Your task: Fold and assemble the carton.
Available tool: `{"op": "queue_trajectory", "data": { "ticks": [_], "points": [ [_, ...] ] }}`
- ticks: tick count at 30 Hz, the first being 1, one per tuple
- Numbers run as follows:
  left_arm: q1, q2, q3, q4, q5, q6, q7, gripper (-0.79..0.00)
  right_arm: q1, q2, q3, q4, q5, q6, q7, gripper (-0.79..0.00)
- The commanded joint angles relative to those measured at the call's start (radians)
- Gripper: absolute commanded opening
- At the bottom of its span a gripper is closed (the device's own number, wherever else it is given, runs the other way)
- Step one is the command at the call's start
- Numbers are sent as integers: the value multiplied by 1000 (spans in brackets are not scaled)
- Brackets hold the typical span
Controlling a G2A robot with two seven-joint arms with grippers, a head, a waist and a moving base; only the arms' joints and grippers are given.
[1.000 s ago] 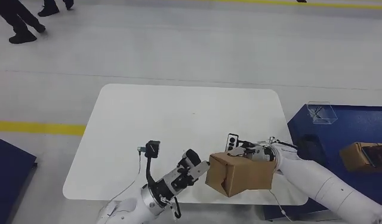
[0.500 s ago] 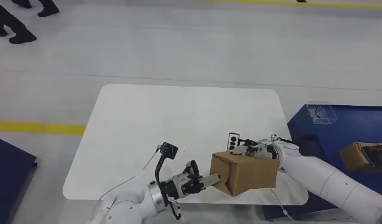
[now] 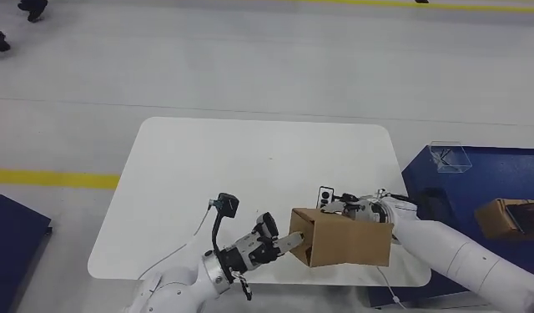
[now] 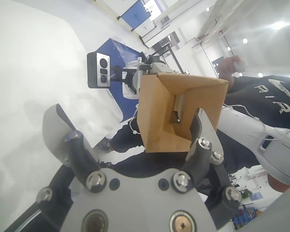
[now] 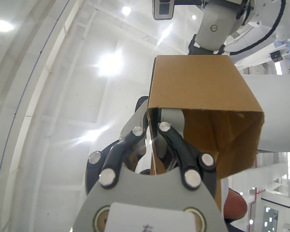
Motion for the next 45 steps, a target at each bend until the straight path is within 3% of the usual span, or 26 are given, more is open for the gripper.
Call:
{"op": "queue_trajectory", "data": {
  "ticks": [1,6,10,14,18,22,25,27,29,34,39,40,41,45],
  "points": [
    [2,1,-9,4,20,-6,34,0,-2,0,0,1,45,33,-32,-785],
    [16,5,-34,6,102,-128,145,0,-1,0,0,6,56,38,-38,-785],
    [18,6,-33,7,118,-142,151,0,-1,0,0,6,56,38,-38,-785],
    [18,6,-33,7,118,-142,151,0,2,6,52,-22,133,129,-244,-785],
    [18,6,-33,7,118,-142,151,0,5,35,109,-59,288,267,-604,-785],
    [18,6,-33,7,118,-142,151,0,-3,88,165,-169,521,350,-1064,-785],
    [18,6,-33,7,118,-142,151,0,-11,139,208,-266,783,282,-1477,-785],
    [18,6,-33,7,118,-142,151,0,-10,174,242,-352,924,164,-1754,-785],
    [18,6,-33,7,118,-142,151,0,-9,204,280,-425,1029,72,-1952,-785],
    [18,6,-33,7,118,-142,151,0,-40,251,335,-520,1093,-105,-2222,-785],
    [18,6,-33,7,118,-142,151,0,-86,245,330,-513,1048,-194,-2262,-785],
    [18,6,-33,7,118,-142,151,0,-94,239,326,-504,1050,-211,-2252,-745],
    [18,6,-33,7,118,-142,151,0,-103,231,319,-499,1045,-224,-2241,0],
    [18,6,-33,7,118,-142,151,0,-117,203,313,-479,1063,-194,-2224,0]
  ]
}}
